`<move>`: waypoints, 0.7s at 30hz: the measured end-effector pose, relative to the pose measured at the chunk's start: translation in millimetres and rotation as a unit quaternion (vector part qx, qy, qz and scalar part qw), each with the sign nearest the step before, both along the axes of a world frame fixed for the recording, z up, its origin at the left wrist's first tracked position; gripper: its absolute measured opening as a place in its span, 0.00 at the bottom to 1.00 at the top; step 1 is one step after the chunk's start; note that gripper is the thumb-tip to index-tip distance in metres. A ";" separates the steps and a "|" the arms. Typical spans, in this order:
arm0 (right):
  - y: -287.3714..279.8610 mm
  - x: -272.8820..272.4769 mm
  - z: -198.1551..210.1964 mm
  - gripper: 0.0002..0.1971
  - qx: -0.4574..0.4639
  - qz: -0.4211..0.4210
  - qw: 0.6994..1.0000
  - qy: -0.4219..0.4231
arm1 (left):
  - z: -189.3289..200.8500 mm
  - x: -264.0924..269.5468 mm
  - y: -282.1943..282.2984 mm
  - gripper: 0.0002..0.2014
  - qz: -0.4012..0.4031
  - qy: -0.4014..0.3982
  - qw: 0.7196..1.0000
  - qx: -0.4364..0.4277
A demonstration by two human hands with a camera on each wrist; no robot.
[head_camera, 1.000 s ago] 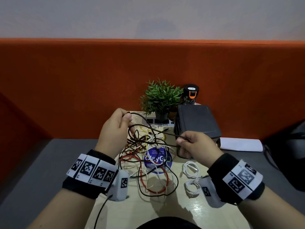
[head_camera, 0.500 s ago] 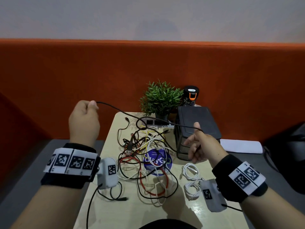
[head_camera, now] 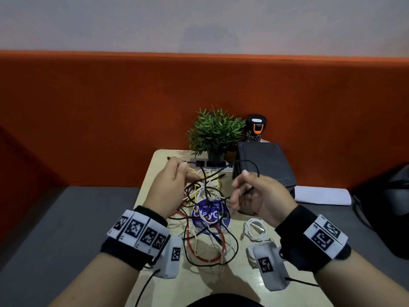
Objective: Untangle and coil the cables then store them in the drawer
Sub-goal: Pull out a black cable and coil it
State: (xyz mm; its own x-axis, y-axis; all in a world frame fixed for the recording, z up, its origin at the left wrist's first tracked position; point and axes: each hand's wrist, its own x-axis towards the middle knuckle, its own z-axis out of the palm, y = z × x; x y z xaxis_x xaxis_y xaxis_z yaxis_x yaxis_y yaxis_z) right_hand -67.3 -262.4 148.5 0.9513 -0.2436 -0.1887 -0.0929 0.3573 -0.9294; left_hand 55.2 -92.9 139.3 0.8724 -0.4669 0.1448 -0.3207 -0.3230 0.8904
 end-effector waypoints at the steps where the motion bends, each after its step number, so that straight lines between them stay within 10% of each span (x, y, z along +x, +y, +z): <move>1: 0.1 -0.8 3.0 0.17 0.018 -0.009 1.000 -0.020 | -2.7 -1.1 -0.5 0.12 -0.006 -0.010 1.000 0.028; 11: -2.4 -0.2 3.1 0.06 0.008 -0.085 0.991 -0.108 | -13.3 -14.3 -2.3 0.13 -0.087 0.156 0.980 -0.087; 17: -5.7 2.2 -11.0 0.15 -0.319 -0.106 0.941 0.033 | -0.3 -14.8 1.5 0.12 -0.071 0.171 0.973 -0.141; 21: -7.6 -3.2 -11.7 0.23 -0.522 -0.064 0.842 0.120 | 20.4 -5.8 11.2 0.13 -0.020 0.162 0.973 -0.164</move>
